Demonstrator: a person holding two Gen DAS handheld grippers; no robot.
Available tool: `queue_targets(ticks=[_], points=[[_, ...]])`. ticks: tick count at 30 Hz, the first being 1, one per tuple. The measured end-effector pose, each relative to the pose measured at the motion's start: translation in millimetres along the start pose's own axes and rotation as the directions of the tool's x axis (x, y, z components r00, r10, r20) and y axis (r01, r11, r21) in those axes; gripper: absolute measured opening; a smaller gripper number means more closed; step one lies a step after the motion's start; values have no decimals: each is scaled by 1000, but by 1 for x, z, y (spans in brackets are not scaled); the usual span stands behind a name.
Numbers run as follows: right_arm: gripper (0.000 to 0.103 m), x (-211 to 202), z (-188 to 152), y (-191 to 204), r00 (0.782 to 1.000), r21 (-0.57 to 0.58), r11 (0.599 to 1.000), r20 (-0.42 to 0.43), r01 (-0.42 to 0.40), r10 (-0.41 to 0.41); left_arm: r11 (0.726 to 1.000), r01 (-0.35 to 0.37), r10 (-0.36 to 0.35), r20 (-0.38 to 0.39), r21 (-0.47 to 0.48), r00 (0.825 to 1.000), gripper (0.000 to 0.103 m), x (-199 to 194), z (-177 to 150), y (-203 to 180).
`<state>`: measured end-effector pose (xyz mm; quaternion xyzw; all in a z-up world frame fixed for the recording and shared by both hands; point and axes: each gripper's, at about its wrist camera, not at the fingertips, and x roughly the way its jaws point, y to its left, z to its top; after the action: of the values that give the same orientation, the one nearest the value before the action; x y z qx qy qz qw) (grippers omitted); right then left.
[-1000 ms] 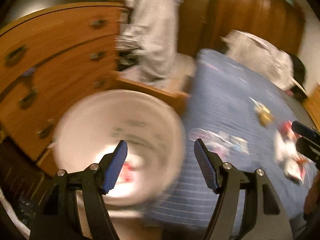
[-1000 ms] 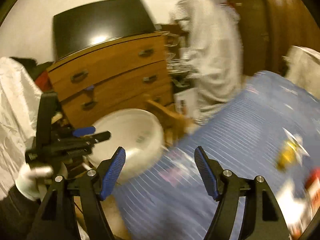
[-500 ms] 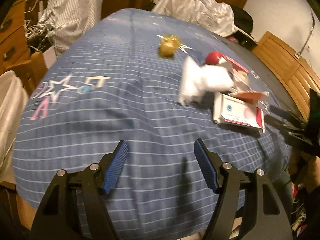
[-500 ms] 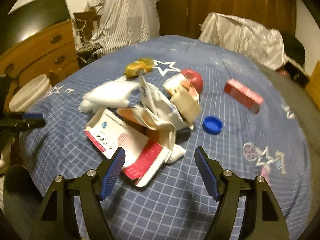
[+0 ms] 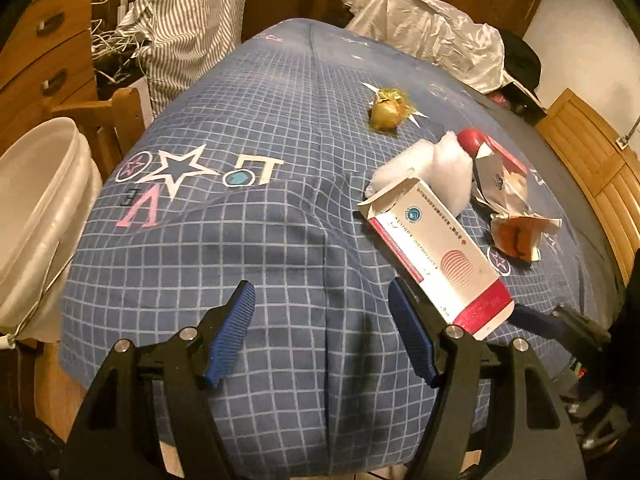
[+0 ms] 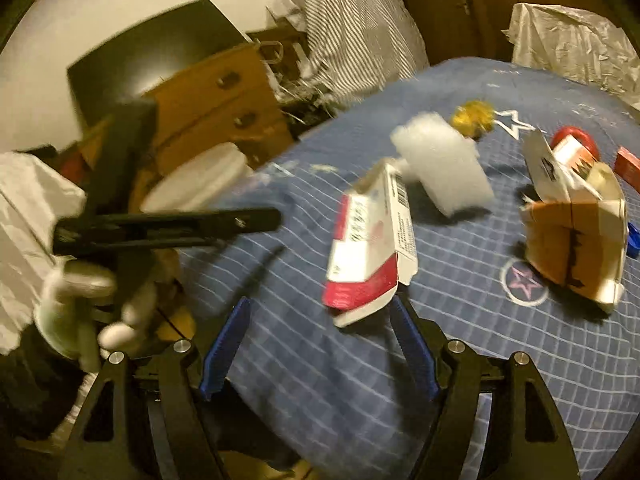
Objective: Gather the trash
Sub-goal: 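Grasp the white medicine box with the left tool while the right tool grasps the orange paper bag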
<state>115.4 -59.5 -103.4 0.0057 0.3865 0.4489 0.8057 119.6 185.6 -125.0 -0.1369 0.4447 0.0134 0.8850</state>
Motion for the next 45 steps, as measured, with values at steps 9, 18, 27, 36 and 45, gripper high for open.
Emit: queue_targets(ticks=[9, 18, 27, 36, 45], points=[[73, -84, 1, -56, 980, -8, 988, 123, 156, -154, 995, 83, -80, -52, 57, 995, 79, 27, -9, -80], [73, -105, 2, -126, 944, -81, 945, 131, 316, -304, 969, -78, 94, -60, 236, 994, 79, 50, -30, -111], [71, -44, 37, -138, 945, -389, 866, 40, 315, -326, 989, -143, 144, -47, 36, 988, 79, 15, -2, -22], [12, -45, 7, -134, 956, -253, 927, -25, 276, -292, 996, -92, 92, 10, 14, 996, 83, 11, 9, -49], [13, -82, -35, -154, 963, 95, 958, -25, 271, -270, 989, -135, 138, 50, -59, 989, 89, 1, 18, -37]])
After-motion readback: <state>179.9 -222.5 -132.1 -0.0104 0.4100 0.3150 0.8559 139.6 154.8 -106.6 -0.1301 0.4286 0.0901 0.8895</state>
